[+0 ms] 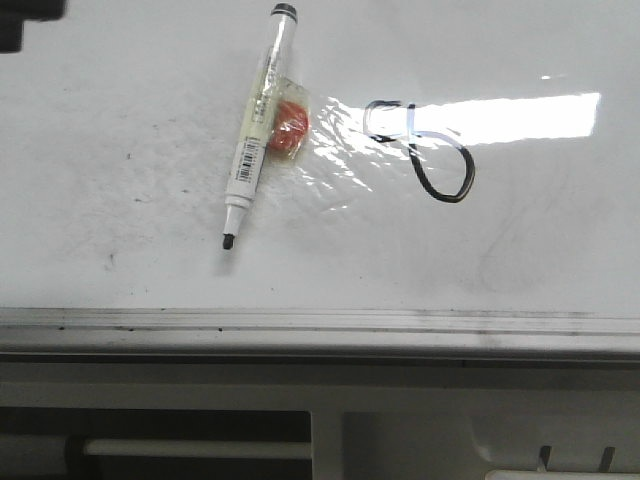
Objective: Write number 8 on whiteboard
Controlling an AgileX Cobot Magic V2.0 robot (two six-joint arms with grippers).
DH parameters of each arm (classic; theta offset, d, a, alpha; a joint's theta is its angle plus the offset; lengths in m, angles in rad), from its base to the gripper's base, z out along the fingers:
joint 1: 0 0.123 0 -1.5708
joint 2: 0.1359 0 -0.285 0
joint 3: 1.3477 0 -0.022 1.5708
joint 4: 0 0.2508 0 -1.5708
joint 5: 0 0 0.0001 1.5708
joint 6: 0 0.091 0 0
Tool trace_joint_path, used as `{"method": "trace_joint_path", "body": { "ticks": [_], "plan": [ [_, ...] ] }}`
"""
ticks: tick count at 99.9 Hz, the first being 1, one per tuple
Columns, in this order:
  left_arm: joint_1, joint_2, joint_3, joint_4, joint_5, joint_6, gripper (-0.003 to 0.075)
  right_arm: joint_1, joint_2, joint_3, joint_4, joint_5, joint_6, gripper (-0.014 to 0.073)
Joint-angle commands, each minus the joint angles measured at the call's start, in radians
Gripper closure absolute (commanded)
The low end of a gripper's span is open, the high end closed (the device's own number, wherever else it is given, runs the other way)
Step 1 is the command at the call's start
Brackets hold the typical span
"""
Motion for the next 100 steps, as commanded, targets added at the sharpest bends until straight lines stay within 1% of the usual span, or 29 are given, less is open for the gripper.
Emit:
{"method": "trace_joint_path", "body": {
  "ticks": [1,5,17,25,74,81,84,92,97,98,99,100],
  "plan": [
    [-0.035,-0.063,0.022,0.009,0.011,0.003,0.0738,-0.004,-0.042,0.021,-0.031,-0.072,0.009,0.0656],
    [-0.043,-0.086,0.037,0.013,0.020,0.003,0.0741,-0.004,-0.023,0.030,-0.026,-0.056,0.009,0.0657],
    [-0.043,-0.111,0.051,0.000,0.071,0.003,0.0741,-0.004,0.005,0.038,0.040,-0.096,0.009,0.0657],
    [-0.043,-0.115,0.051,-0.003,0.086,0.003,0.0741,-0.004,0.007,0.045,0.037,-0.128,0.009,0.0657],
    [-0.043,-0.109,0.051,-0.003,0.086,0.003,0.0741,-0.004,0.007,0.045,0.037,-0.124,0.009,0.0657],
    [-0.043,-0.109,0.051,0.027,0.032,0.003,0.0741,-0.004,0.007,0.045,0.037,-0.124,0.009,0.0657],
    [-0.043,-0.109,0.051,0.038,-0.018,0.003,0.0741,-0.004,0.007,0.045,0.037,-0.124,0.009,0.0657],
    [-0.028,-0.111,0.062,0.077,-0.099,0.003,0.0741,-0.004,0.007,0.045,0.037,-0.124,0.009,0.0657],
    [-0.003,-0.111,0.077,0.169,-0.140,0.003,0.0741,-0.004,0.007,0.045,0.035,-0.124,0.009,0.0657],
    [0.012,-0.111,0.083,0.227,-0.149,0.001,0.0741,-0.004,0.007,0.047,0.038,-0.124,0.009,0.0657],
    [0.012,-0.111,0.086,0.227,-0.153,0.001,0.0741,-0.004,0.007,0.047,0.038,-0.124,0.009,0.0657],
    [0.023,-0.111,0.090,0.272,-0.158,-0.002,0.0741,-0.004,0.007,0.047,0.038,-0.124,0.009,0.0657]
  ]
}}
